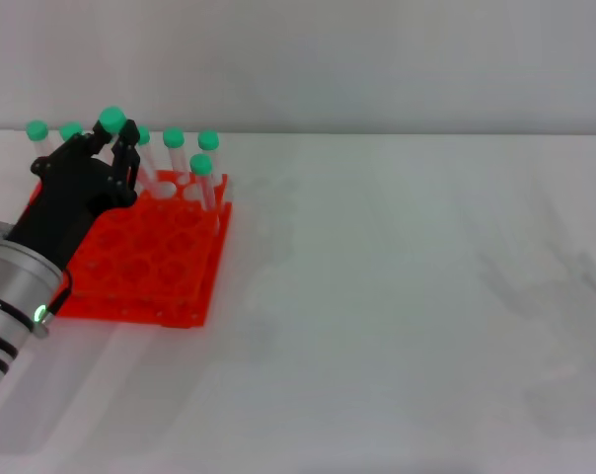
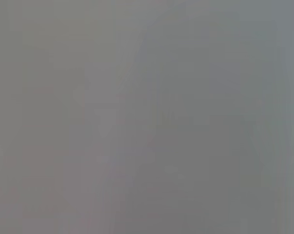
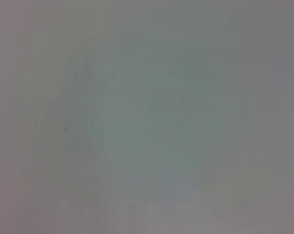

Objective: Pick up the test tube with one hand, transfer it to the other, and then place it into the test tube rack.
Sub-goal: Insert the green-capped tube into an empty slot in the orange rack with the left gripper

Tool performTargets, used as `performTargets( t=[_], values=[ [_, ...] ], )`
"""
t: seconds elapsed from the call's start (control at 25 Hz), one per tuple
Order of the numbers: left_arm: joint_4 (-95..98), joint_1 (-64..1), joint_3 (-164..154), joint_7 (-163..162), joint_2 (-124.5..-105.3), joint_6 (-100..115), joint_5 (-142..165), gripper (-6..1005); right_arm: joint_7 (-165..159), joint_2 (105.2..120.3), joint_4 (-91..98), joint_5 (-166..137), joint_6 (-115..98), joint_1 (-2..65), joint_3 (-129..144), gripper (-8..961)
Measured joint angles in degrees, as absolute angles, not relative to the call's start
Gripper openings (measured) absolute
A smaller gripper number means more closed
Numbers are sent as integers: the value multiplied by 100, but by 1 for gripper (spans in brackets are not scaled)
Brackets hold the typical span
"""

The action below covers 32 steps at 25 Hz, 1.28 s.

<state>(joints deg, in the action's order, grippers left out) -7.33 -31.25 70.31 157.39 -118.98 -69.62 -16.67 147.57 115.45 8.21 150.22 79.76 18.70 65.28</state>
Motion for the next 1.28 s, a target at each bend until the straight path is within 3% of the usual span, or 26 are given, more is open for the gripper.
performTargets(
  t=[1.28],
  values=[
    [-835, -3515, 7037, 15743, -11908, -5765, -1644, 235, 14801, 11573, 746, 15025, 7997, 2071, 6486, 857]
  ],
)
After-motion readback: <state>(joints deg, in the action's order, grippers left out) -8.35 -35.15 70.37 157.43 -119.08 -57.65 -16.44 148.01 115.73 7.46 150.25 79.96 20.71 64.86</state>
